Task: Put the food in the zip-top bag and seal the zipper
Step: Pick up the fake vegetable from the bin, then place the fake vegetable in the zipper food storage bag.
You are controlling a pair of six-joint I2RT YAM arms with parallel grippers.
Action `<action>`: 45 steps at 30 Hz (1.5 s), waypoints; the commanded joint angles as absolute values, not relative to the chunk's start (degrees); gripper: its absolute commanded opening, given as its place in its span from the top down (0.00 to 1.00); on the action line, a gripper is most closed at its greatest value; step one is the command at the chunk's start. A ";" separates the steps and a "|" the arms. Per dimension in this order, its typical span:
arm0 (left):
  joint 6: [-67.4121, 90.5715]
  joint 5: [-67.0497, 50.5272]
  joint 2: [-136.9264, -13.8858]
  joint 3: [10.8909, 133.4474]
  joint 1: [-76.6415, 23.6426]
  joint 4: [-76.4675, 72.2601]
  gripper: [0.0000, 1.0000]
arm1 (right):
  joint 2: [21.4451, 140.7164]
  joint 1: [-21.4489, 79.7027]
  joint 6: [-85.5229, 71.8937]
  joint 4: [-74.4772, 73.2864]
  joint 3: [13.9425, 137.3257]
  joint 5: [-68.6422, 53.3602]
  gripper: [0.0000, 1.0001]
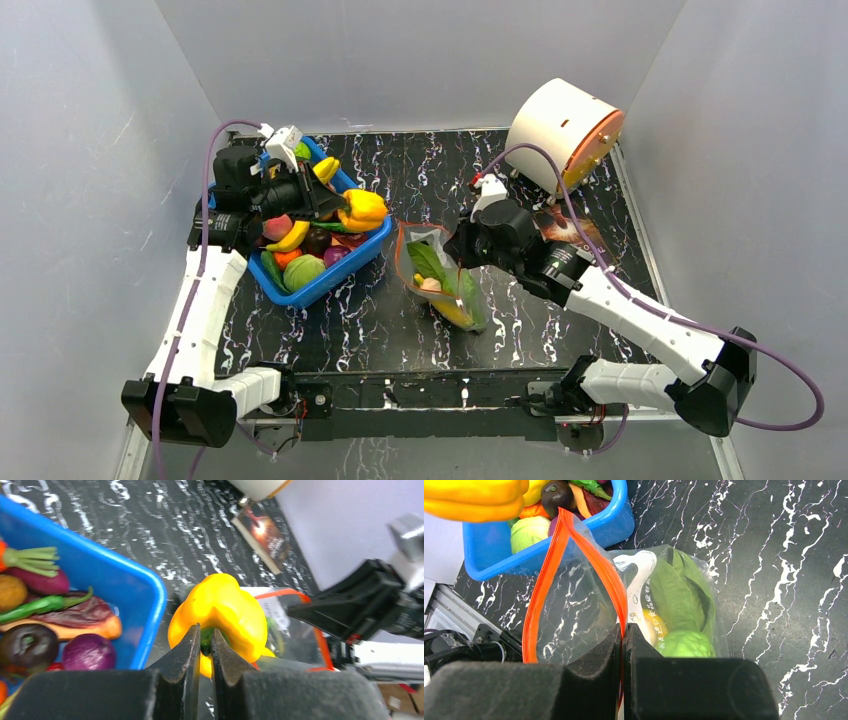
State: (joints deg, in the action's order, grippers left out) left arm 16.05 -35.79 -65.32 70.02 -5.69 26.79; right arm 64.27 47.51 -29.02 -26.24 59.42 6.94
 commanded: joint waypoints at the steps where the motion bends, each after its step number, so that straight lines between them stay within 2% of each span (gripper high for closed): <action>1: 21.90 -48.61 -62.38 69.78 -5.36 22.00 1.00 | 64.68 47.37 -28.83 -22.61 61.69 7.35 1.00; 7: 23.52 -52.61 -62.14 68.75 -5.60 21.04 1.00 | 65.05 47.36 -28.52 -22.46 62.04 7.67 1.00; 12: 28.24 -54.03 -61.23 64.90 -8.79 14.70 1.00 | 65.73 47.37 -28.24 -22.49 62.86 7.32 1.00; 22: 26.16 -45.98 -65.27 64.04 -22.27 14.22 1.00 | 65.79 47.37 -27.78 -22.58 63.71 7.52 1.00; 33: 19.34 -35.25 -69.62 66.80 -26.37 21.18 1.00 | 65.14 47.36 -27.86 -23.04 64.62 6.92 1.00; 35: 19.35 -34.88 -70.01 66.80 -26.83 20.73 0.97 | 65.29 47.37 -27.87 -23.06 64.79 6.55 1.00; 45: 20.08 -33.22 -69.30 66.54 -27.33 18.93 0.55 | 65.08 47.37 -27.91 -22.96 64.54 6.44 1.00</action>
State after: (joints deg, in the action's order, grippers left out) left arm 19.97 -33.80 -70.78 64.51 -27.14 20.08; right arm 66.39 47.51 -28.53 -25.89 61.73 6.26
